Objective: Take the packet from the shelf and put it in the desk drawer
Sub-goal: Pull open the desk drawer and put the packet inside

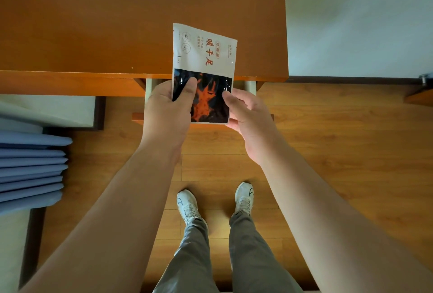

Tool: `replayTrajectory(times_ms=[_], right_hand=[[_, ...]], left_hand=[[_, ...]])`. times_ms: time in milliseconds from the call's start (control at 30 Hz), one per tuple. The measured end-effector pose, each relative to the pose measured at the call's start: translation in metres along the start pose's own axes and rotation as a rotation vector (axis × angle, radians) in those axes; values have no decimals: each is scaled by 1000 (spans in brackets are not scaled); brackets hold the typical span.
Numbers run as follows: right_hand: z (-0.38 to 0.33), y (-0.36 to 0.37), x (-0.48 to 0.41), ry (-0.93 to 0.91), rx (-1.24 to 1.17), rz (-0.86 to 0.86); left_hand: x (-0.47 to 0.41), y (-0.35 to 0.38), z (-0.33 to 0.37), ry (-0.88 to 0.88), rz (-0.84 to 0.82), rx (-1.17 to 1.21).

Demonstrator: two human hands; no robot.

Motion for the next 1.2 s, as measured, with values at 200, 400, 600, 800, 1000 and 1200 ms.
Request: replayTrajectory(times_ms=[200,400,600,800,1000,1200], right_hand=[[-4,5,2,-25,-179,1],[-8,-8,4,-10,-99,146],[-1,-26,11,62,66,172],[13,-25,15,209,180,95],[18,-8,-7,346,-32,140],[18,10,-34,341,-112,184]], left_hand=[[-5,5,-10,-49,-98,-63],[-20,7,-25,-68,-113,-466],[-29,10,-47,-32,-192,-999],[-33,11,-59,66,-125,-1101],[-32,8,-59,58,-113,-1098],[-29,2,-57,39,-48,-1015]])
Point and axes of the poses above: each hand's wrist, its own x-axis away from the middle knuckle, its own y-axis out of the palm, z = x × y, the point moved 3 cm from there along -x, towards the middle knuckle, and after that the axes turned 7 degrees about -y, right-handed, at the moved point
